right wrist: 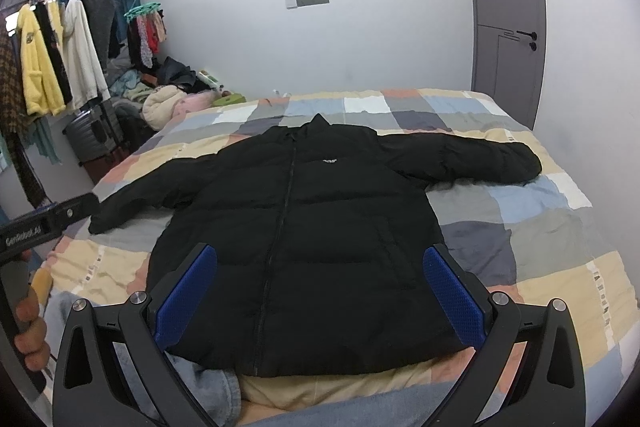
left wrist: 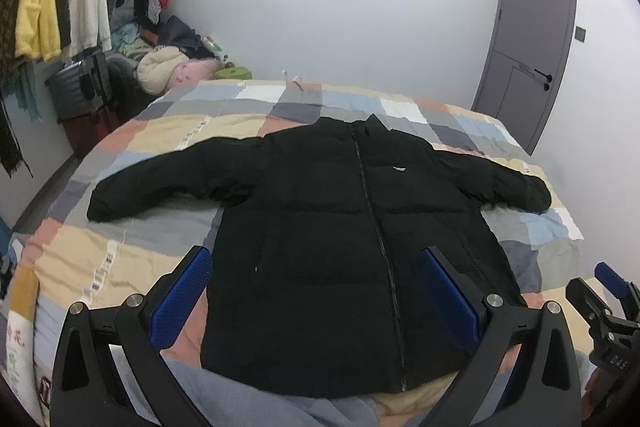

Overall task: Fold large clothes
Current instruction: 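Reach the right tool to the jacket's sleeve cuff and grasp it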

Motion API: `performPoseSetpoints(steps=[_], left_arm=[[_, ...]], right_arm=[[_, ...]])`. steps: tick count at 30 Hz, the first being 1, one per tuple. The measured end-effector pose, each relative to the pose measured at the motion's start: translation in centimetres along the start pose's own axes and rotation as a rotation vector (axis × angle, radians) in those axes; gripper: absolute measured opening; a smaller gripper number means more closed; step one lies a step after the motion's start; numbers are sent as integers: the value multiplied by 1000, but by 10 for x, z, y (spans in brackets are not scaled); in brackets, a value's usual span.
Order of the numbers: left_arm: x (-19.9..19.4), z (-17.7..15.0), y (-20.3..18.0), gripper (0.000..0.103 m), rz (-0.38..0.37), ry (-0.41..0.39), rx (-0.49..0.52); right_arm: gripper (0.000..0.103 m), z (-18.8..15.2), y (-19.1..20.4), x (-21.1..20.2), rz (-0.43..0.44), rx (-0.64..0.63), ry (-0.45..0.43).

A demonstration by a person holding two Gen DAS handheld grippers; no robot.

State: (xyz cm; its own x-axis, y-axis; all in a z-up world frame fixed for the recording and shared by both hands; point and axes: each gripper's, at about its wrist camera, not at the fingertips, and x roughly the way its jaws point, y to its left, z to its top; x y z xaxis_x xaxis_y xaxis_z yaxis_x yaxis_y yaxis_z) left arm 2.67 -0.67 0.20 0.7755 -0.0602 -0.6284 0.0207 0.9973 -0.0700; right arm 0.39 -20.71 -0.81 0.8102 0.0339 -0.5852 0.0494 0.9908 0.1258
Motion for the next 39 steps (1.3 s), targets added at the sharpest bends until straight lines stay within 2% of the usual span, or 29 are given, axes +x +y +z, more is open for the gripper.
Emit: performPoseSetpoints(steps=[6,10,14,20,25,29,31,35,39], left_arm=[[31,23,-4,103,-15,-45,33],[67,24,-1,103,-69,-16,23],[92,22,2,103,-47,-11,28],[111,18,12,103,-81,-30,2],[126,12,22,103,-98,-33,-41],[137,10,27,103,-104,-55,-55],[142,8,29,103,-105,-63,-64],[160,3,31,103,-118,-37,-80],[179,0,30,103,-106,-13,-75]], right_arm=[[103,6,-4,12,1,4,-10],[103,10,-14,25,-11,9,-10],[103,13,-27,37,-25,9,-20],[103,31,-61,52,-87,7,-35],[103,52,-104,65,-93,48,-63],[103,69,-131,83,-152,32,-108],[103,74,-147,93,-142,48,-116],[103,81,-194,125,-109,125,-105],[103,79,-258,163,-97,298,-103]])
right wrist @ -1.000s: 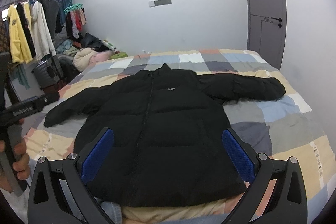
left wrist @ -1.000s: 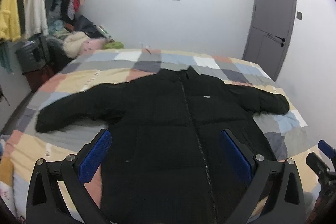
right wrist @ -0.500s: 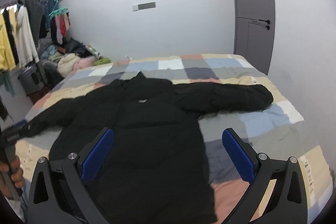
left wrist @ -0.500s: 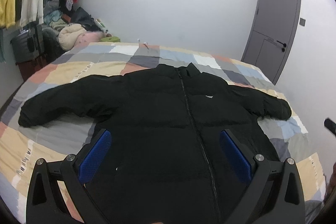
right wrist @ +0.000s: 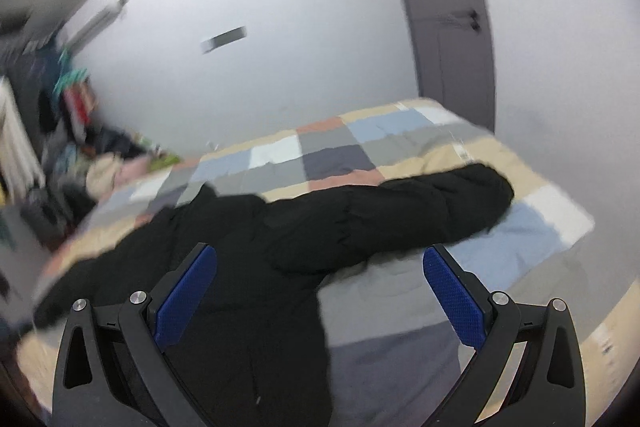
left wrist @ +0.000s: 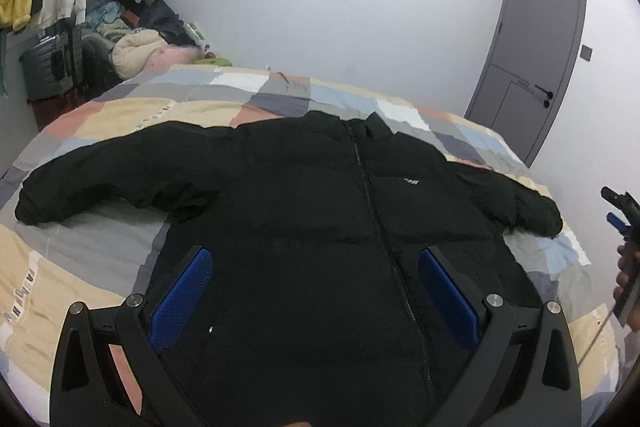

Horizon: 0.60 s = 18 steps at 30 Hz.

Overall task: Fold large clothes
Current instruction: 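Reach the right tool to the jacket's sleeve cuff and grasp it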

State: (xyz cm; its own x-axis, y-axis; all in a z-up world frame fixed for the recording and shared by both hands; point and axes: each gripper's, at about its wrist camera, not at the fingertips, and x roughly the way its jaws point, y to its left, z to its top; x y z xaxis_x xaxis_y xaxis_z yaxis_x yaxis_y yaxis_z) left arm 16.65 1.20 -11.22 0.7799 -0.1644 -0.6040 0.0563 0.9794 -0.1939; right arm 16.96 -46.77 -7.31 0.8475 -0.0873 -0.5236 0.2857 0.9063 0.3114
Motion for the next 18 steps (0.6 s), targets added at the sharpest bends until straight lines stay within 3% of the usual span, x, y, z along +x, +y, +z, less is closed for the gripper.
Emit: performPoseSetpoints(steps=[6,8,14,18], left_arm=[[31,-3,-3,103,-21,18,27],[43,-4,-5,103,7,4,48],[76,-6,-7,103,-1,27,32],[91,-5,-8,103,23,22,36]], right_arm=[[103,7,-84,72,-19,199,36],[103,9,-113,96,-8,277,39],[103,6,-187,154,-30,498,23],[98,4,-229,184,-81,617,-14]])
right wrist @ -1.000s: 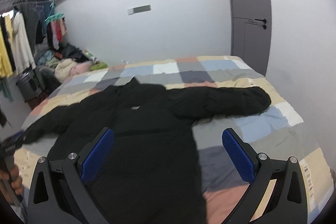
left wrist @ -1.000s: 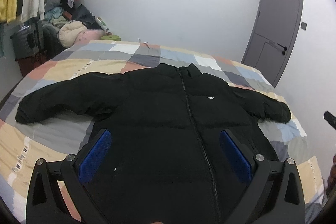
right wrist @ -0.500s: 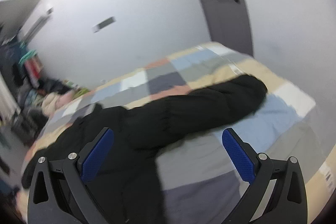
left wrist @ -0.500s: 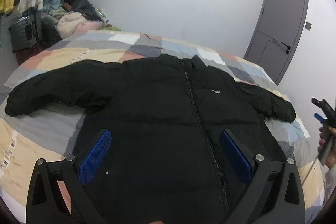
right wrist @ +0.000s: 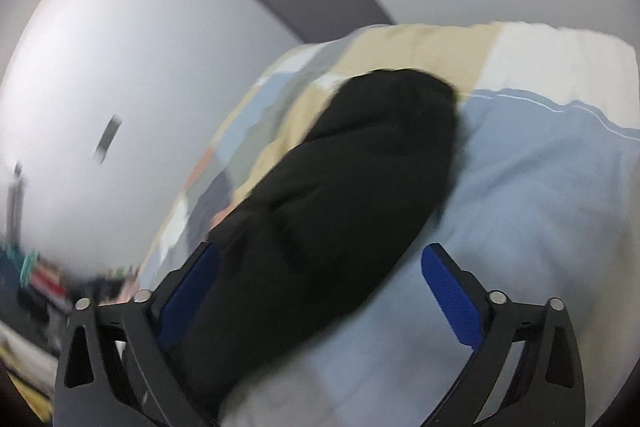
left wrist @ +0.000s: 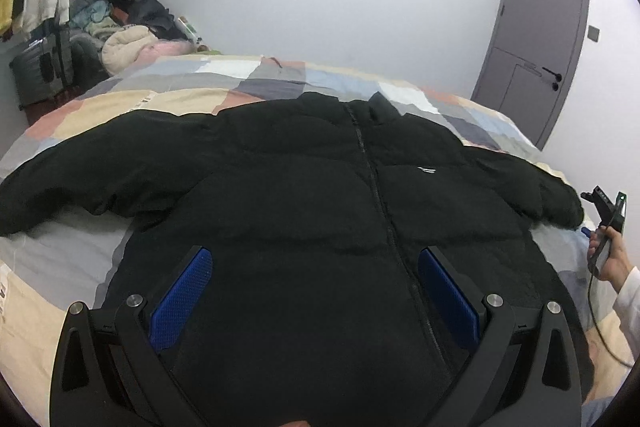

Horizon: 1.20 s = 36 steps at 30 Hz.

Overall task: Fold large clothes
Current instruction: 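Reach the right tool to the jacket's sleeve cuff and grasp it, then lift the sleeve with the right tool and fold it across the jacket body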

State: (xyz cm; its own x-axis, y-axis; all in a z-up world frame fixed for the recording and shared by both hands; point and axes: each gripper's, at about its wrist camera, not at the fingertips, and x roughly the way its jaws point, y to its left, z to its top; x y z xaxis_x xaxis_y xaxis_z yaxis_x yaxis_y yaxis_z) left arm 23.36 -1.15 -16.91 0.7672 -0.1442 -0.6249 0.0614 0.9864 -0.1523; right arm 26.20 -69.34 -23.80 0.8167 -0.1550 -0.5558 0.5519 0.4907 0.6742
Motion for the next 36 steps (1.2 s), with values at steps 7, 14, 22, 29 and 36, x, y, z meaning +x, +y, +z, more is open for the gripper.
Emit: performPoseSetpoints(steps=[7,14,22,29,36], left_arm=[[21,-1,3,103,35,30,-30],[27,-2,11,103,74,63,-54],[26,-3,26,103,25,99,-122],[17,-5,25,103,109,92,-63],[-1,-5,18,103,117,55,9]], right_arm=[[90,26,-27,40,-2,95,-47],[43,35,-26,52,-18,71,-94],[6,49,3,22,-21,-9,-111],[3,75,38,-44,-46,-67,-195],[3,82,94,-102,-15,-179,-249]])
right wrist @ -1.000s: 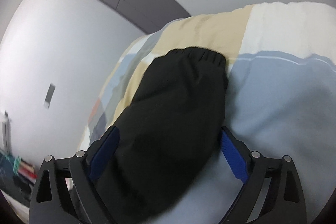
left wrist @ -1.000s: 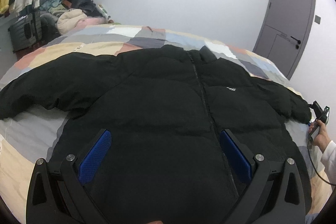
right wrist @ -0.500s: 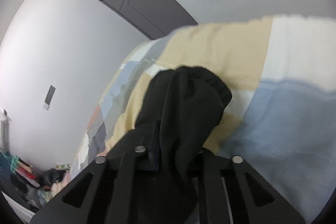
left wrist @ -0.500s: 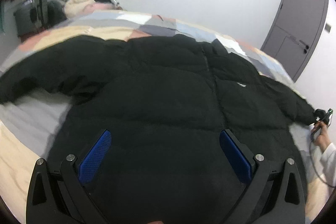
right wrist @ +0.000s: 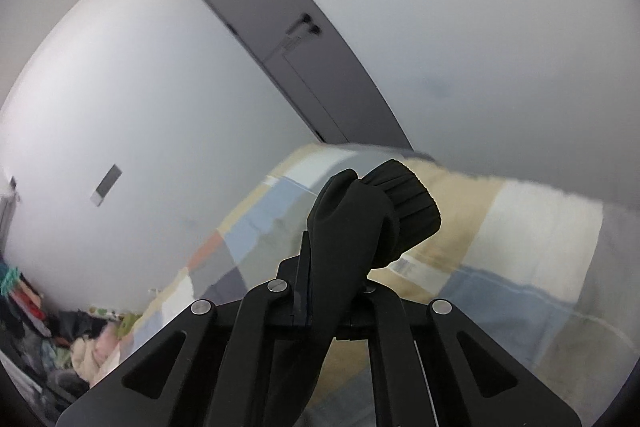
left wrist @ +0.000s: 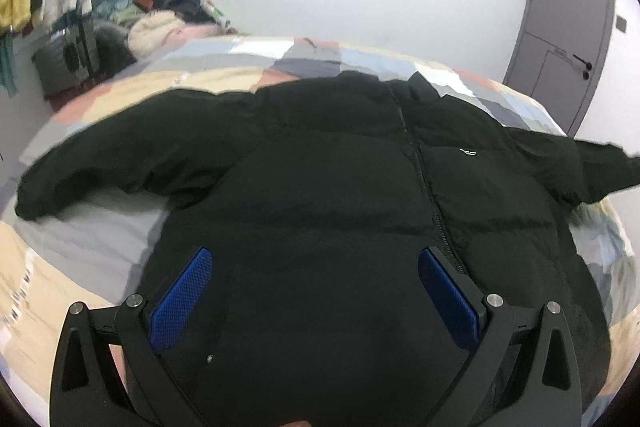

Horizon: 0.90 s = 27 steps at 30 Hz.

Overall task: Fold large clothes
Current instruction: 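Lift the sleeve with the right tool and fold it across the jacket body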

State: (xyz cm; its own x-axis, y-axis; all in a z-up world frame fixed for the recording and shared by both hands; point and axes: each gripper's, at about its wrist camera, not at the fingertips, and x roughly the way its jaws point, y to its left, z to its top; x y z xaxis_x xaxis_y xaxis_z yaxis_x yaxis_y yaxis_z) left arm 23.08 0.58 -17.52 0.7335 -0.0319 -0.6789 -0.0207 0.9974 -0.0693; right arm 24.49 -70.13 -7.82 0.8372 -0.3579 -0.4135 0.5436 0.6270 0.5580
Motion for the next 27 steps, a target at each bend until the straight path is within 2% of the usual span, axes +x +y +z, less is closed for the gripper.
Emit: performPoseSetpoints(steps=[4,6,8,12,16,21,26,27], left_arm=[[-14,-4,-3,103,-26,-15,6],[-18,-7,-7,103,-81,1,-2],[-24,-9,-13,103,-98,-6,21],[-41,-10,-18,103,-79,-76,66],[-48,-12,-15,103,-92,-83,61],[-57,-14,-9,103,-110,-104,59],[-62,-11,-6,103,-115,-126,76],[-63,-11,-4,103,-114,-132,80]], right_arm=[[3,8,39,-28,31,-68,-26],[3,8,60,-42,40,-100,-44],[3,6,85,-59,78,-132,-57],[3,4,139,-92,145,-210,-80],[3,-3,194,-123,199,-296,-98],[3,-42,266,-160,262,-477,-114],[5,-86,321,-178,315,-578,-119],[5,-99,336,-181,349,-593,-116]])
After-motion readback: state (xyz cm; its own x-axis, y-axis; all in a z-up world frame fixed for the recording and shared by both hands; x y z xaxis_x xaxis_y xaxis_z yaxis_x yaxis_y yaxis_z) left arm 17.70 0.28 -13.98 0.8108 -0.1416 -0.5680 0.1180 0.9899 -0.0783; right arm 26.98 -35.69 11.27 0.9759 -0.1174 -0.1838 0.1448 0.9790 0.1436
